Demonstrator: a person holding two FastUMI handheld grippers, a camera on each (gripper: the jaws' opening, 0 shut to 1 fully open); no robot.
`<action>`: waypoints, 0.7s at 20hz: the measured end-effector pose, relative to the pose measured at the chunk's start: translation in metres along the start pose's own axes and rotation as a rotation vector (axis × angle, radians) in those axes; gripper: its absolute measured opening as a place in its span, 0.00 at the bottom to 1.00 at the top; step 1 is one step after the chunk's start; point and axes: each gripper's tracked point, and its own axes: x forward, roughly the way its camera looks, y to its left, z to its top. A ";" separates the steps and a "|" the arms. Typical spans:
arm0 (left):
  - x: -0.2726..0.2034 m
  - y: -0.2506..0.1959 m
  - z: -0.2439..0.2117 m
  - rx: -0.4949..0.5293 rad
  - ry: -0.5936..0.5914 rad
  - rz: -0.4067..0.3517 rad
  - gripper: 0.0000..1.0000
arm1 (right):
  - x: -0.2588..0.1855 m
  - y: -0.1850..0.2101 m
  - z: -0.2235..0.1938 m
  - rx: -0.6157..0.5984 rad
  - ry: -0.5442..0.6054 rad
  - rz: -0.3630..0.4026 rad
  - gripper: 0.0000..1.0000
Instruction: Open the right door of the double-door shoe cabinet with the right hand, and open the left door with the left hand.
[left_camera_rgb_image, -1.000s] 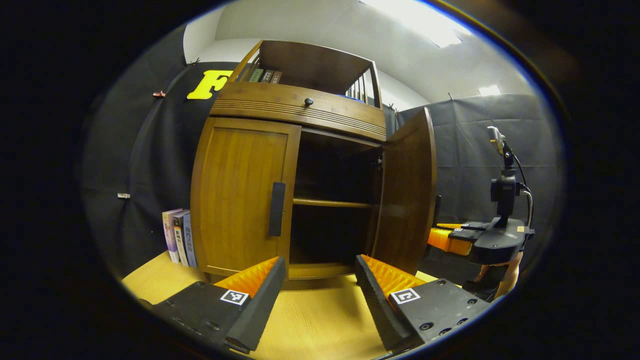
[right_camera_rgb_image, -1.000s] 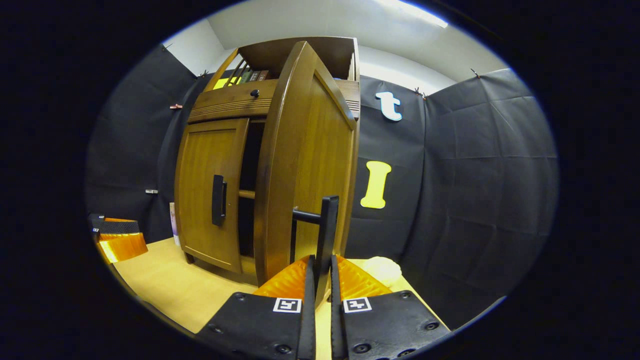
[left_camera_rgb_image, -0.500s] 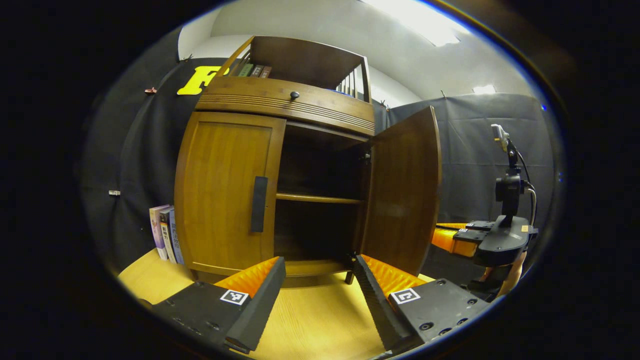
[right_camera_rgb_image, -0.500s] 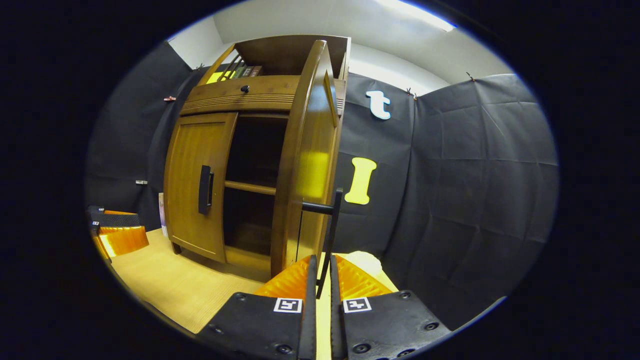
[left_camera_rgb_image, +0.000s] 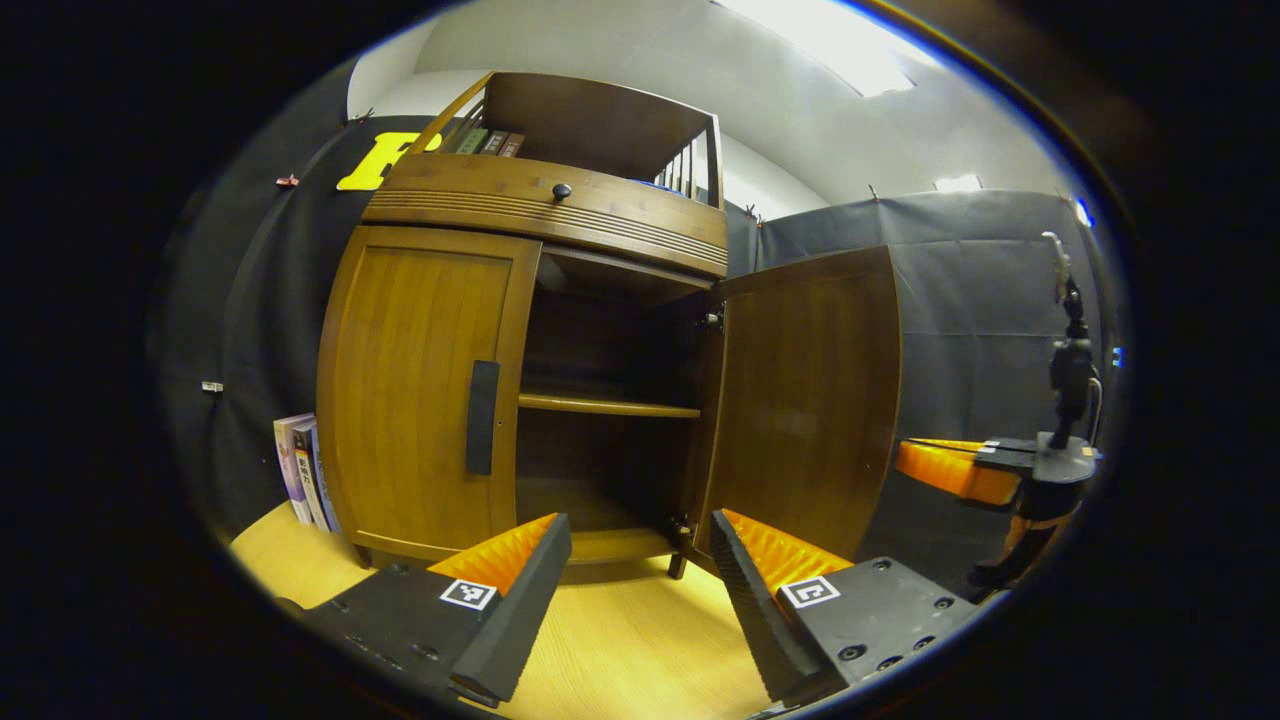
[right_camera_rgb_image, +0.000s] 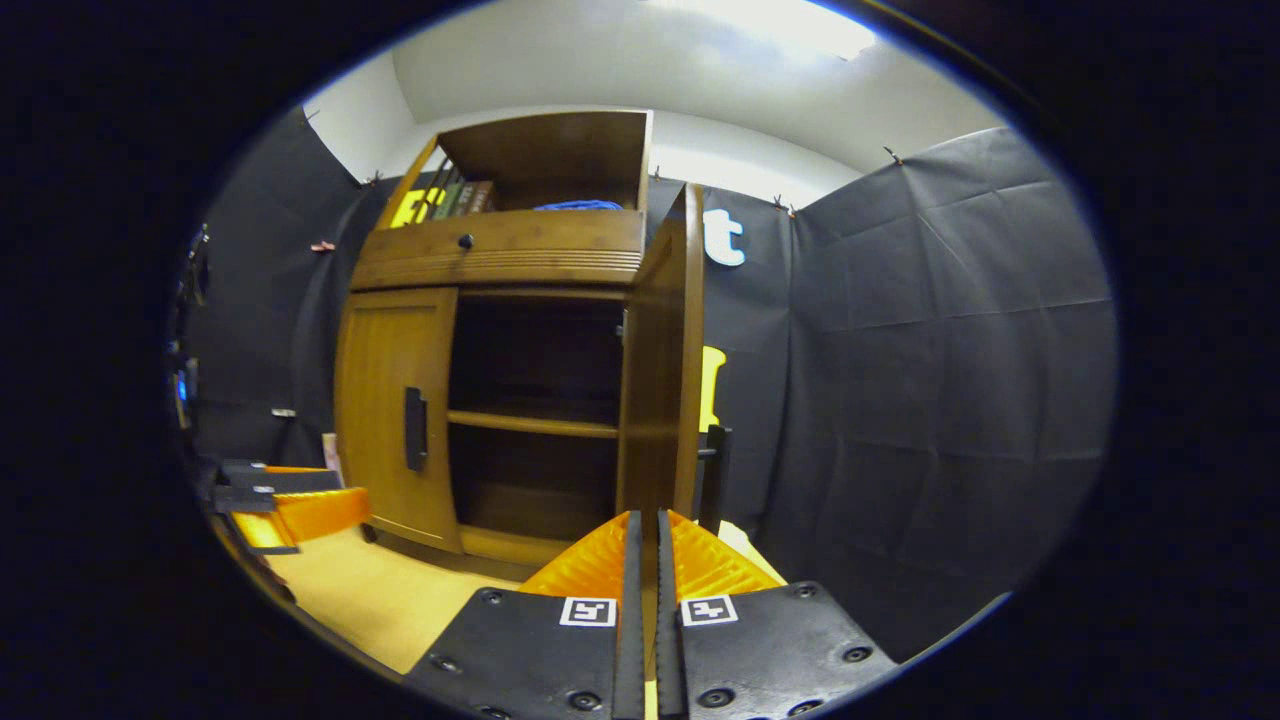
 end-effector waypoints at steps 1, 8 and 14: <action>0.005 0.005 0.003 0.011 -0.009 0.020 0.87 | -0.006 0.005 0.002 -0.006 -0.009 0.026 0.05; 0.041 0.081 0.028 0.067 -0.123 0.232 0.88 | -0.002 0.058 -0.003 0.007 -0.003 0.204 0.77; 0.095 0.117 0.035 0.052 -0.164 0.253 0.87 | 0.017 0.077 -0.015 0.033 0.009 0.275 0.95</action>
